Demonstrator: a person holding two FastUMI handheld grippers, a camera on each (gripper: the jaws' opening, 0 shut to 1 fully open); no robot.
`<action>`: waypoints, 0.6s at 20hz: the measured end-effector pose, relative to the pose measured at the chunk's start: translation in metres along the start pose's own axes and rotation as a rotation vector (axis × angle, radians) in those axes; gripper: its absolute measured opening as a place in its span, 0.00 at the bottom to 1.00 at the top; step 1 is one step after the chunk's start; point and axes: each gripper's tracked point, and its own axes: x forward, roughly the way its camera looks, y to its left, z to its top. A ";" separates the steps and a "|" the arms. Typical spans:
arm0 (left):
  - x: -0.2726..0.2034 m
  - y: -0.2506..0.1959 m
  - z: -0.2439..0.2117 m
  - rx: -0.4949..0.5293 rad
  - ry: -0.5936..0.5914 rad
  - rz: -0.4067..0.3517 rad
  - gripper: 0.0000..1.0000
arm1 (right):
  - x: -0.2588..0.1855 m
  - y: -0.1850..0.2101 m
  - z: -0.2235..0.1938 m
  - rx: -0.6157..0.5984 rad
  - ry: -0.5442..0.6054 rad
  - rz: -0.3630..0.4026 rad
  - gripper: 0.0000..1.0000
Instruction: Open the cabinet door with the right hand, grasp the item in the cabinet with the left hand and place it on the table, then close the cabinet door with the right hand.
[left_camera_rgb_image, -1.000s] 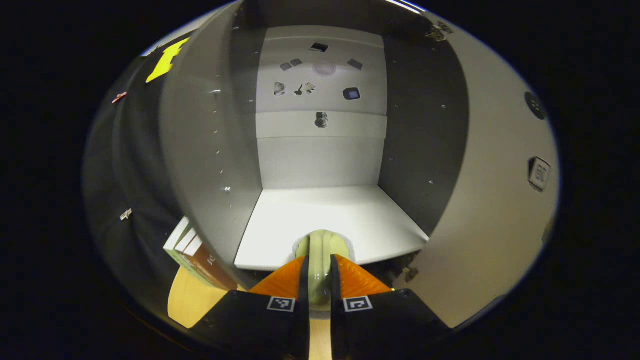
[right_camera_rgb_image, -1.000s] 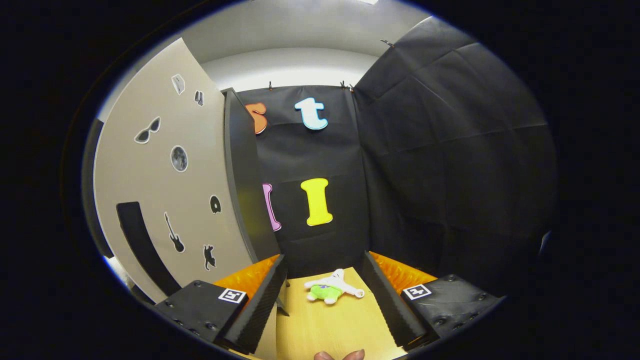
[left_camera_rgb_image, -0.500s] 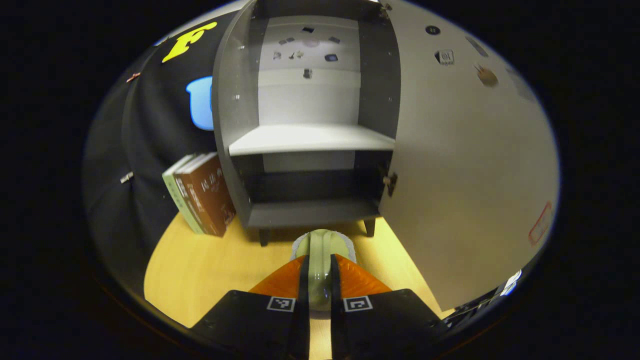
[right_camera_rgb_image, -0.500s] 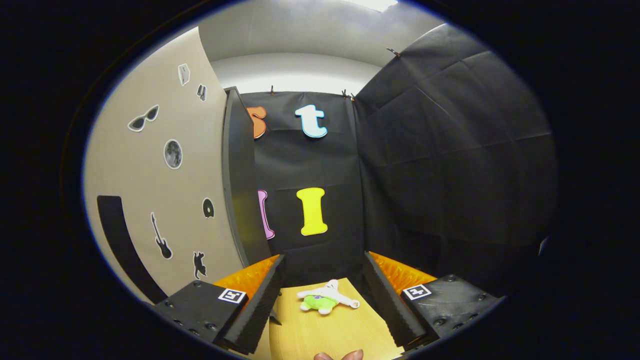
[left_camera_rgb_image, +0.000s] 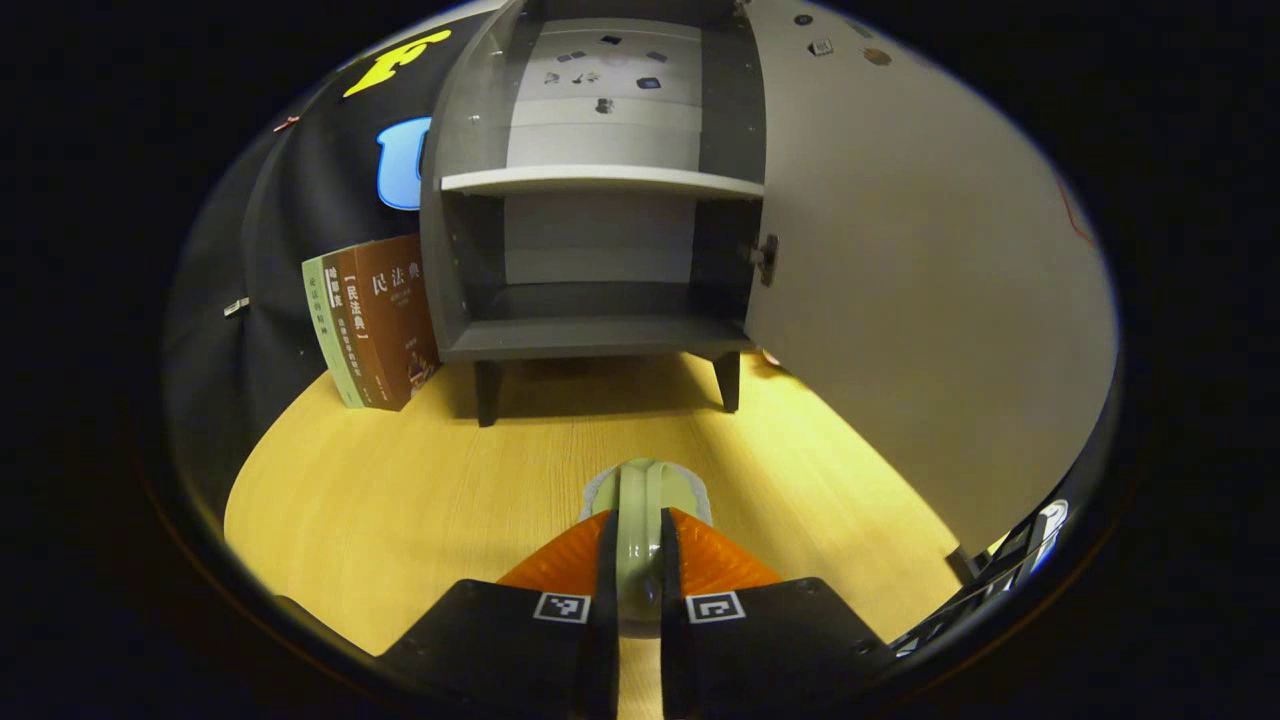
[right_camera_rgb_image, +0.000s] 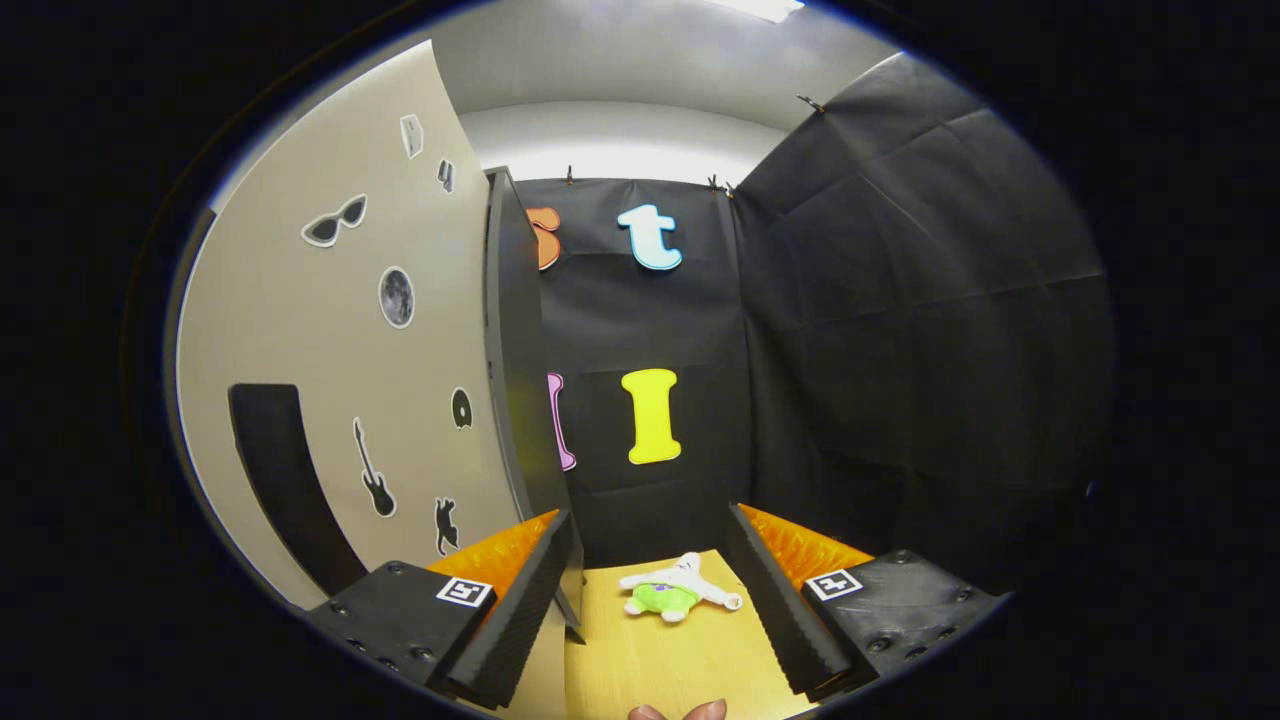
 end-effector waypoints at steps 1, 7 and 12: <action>0.004 0.001 -0.011 0.000 0.017 0.008 0.20 | -0.001 -0.003 0.000 0.009 0.004 -0.005 0.98; 0.019 0.003 -0.048 0.025 0.071 0.015 0.20 | -0.004 -0.013 -0.002 0.018 0.020 -0.025 0.98; 0.024 -0.003 -0.058 0.034 0.108 0.003 0.23 | -0.010 -0.021 -0.008 -0.007 0.034 -0.028 0.98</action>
